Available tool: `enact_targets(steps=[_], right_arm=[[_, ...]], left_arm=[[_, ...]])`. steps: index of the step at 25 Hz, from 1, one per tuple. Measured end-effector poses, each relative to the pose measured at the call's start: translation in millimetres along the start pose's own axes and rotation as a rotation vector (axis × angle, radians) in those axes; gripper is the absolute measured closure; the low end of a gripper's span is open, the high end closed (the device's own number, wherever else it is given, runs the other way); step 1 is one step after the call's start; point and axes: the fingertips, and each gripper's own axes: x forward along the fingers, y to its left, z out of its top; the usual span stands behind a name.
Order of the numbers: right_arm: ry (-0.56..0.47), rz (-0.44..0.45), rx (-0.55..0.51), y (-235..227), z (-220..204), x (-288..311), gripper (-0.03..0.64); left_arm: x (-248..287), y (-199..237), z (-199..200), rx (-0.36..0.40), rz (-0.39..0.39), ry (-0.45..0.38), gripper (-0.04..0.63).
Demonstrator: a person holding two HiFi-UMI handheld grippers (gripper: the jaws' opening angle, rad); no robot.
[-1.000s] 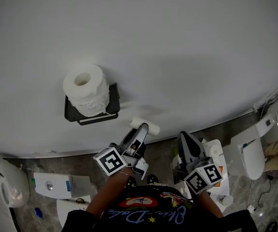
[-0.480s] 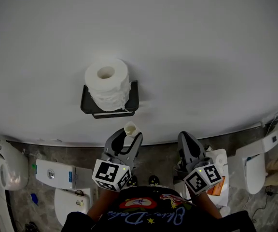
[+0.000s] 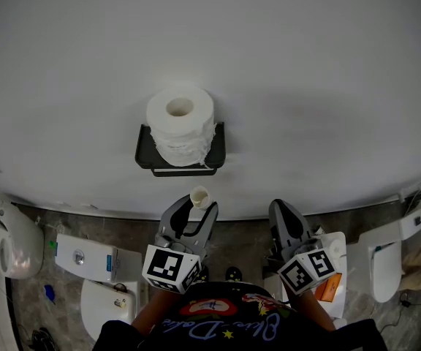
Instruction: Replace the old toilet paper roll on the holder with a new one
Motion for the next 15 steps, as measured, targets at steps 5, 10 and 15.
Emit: enact_targets(steps=[5,10,15], right_arm=[[-0.013,0.059,-0.043,11,4,5,0.604],[-0.028,0.248,-0.26,44,36,25,0.603],[0.052,0.53,-0.7,112,91,58,0.528]], left_arm=[[-3,2,4,0.01,-0.001,-0.01,0.419],[-10,6,3,-0.006,0.014,-0.013,0.415],[-19,14,4,-0.026,0.028,-0.021,0.414]])
